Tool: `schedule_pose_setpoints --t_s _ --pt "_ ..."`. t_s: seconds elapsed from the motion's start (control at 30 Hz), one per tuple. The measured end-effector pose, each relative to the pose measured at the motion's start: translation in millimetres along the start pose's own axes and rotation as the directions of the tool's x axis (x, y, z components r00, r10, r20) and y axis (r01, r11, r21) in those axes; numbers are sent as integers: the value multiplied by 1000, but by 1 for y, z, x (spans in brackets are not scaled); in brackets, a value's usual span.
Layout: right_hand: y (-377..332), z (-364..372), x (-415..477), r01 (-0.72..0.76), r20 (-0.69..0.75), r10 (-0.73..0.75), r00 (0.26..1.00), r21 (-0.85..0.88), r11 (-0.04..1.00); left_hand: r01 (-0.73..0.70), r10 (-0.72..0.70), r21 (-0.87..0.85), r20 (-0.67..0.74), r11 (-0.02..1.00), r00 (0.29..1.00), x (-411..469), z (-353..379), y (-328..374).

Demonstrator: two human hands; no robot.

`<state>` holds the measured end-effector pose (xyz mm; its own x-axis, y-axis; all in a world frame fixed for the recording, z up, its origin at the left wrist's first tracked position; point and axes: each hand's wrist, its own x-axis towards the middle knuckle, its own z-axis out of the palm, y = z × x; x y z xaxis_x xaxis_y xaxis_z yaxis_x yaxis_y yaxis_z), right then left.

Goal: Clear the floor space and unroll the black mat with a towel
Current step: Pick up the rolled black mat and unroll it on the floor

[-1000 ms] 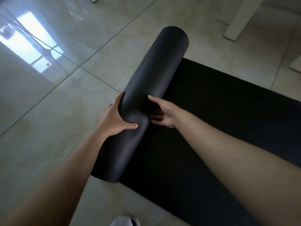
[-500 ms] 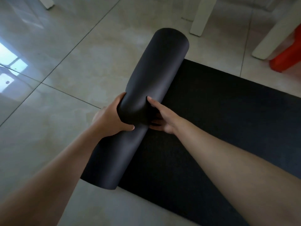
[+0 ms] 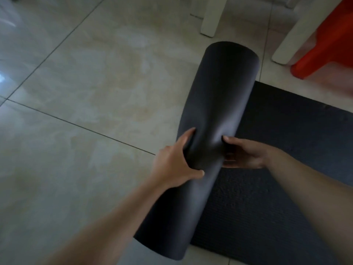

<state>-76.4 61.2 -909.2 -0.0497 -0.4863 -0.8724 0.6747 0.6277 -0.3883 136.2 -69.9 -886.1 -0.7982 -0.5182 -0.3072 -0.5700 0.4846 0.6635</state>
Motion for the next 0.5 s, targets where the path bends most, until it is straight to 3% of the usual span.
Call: schedule_pose_setpoints --t_s 0.2,0.4,0.5 --pt "9 -39 -23 -37 -13 36 999 -64 997 36 -33 -118 33 992 999 -20 42 24" --pt "-7 14 7 70 2 -70 998 -105 992 136 -128 -269 44 954 991 -14 12 -23" --pt "-18 42 22 92 21 -90 996 -159 983 129 -143 -344 -15 930 990 -20 -2 -40"
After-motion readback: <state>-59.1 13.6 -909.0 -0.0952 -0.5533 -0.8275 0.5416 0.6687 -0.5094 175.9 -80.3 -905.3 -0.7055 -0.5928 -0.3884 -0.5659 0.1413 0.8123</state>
